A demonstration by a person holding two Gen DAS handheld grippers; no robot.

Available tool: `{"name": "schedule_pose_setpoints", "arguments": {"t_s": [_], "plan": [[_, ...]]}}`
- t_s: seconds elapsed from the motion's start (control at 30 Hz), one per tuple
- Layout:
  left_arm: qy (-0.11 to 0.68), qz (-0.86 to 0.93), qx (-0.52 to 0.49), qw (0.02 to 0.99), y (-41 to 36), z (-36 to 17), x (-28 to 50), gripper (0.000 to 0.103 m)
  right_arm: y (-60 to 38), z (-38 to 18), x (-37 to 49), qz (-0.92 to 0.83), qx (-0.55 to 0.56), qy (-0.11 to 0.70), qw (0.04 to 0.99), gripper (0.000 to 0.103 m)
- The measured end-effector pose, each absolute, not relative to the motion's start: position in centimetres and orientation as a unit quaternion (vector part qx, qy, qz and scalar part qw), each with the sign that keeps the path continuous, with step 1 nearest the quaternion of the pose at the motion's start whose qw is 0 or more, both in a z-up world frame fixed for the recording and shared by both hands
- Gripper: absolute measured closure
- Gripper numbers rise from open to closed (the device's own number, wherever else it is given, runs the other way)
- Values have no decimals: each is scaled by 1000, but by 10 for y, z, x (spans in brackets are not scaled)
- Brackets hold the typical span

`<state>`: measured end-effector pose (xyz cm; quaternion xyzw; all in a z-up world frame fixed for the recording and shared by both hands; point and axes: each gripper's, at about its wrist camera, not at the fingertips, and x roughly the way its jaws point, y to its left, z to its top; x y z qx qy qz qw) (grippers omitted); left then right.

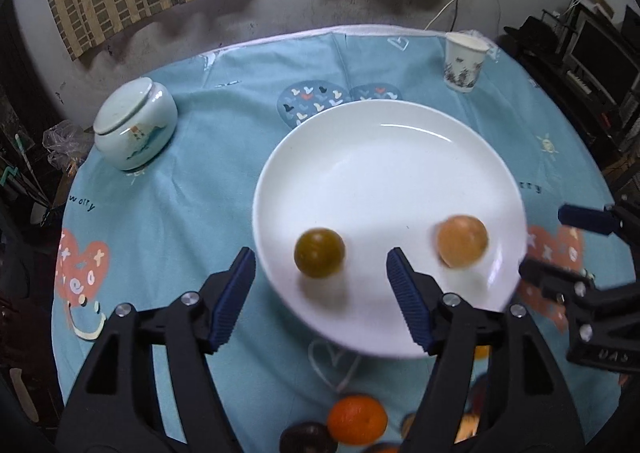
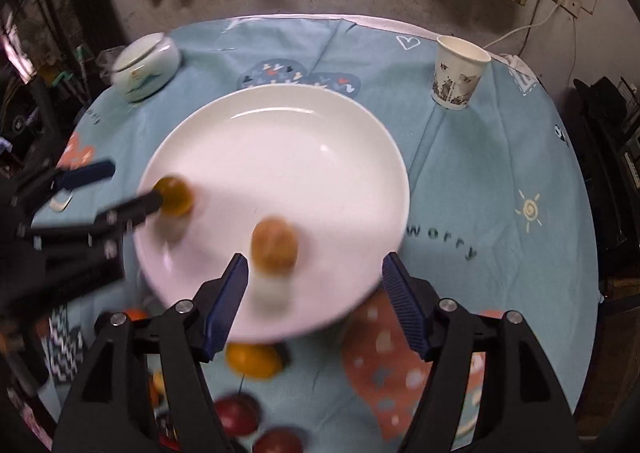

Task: Organize fruits
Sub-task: 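Carry both held fruits over the white plate and open both grippers, then move both open grippers back toward the fruit pile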

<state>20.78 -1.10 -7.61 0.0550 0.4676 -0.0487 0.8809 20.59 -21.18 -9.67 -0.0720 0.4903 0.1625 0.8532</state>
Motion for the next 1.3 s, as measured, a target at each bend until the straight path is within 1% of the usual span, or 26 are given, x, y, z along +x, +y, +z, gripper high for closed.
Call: {"name": "schedule_pose_setpoints", "arguments": {"t_s": [0.13, 0.23, 0.33, 0.4, 0.57, 0.63, 0.73, 0.9, 1.03, 1.17, 1.3], "plan": [[448, -72, 51, 890, 0, -60, 157, 25, -227, -110, 133, 188, -76, 501, 841, 32], [449, -89, 43, 888, 6, -59, 121, 23, -224, -132, 84, 186, -100, 511, 833, 32], [468, -86, 38, 879, 12, -70, 97, 23, -205, -149, 61, 166, -132, 506, 836, 32], [482, -79, 34, 872, 18, -80, 82, 23, -191, -155, 53, 171, -128, 510, 833, 32], [500, -71, 22, 863, 39, -93, 49, 23, -165, -144, 23, 249, -129, 500, 819, 32], [503, -62, 8, 862, 49, -95, 43, 23, -160, -145, 21, 251, -139, 502, 815, 32], [505, -47, -5, 862, 61, -96, 38, 23, -155, -145, 28, 268, -100, 516, 807, 32], [502, -27, -19, 864, 78, -94, 26, 23, -139, -149, 28, 294, -90, 527, 792, 32], [509, -19, -31, 860, 87, -99, 19, 23, -117, -160, 26, 299, -135, 531, 782, 32], [510, -21, -33, 859, 86, -100, 12, 23, -110, -169, 32, 293, -154, 530, 781, 32], [512, -29, -20, 858, 75, -102, 6, 23, -106, -172, 39, 284, -179, 532, 778, 38]]}}
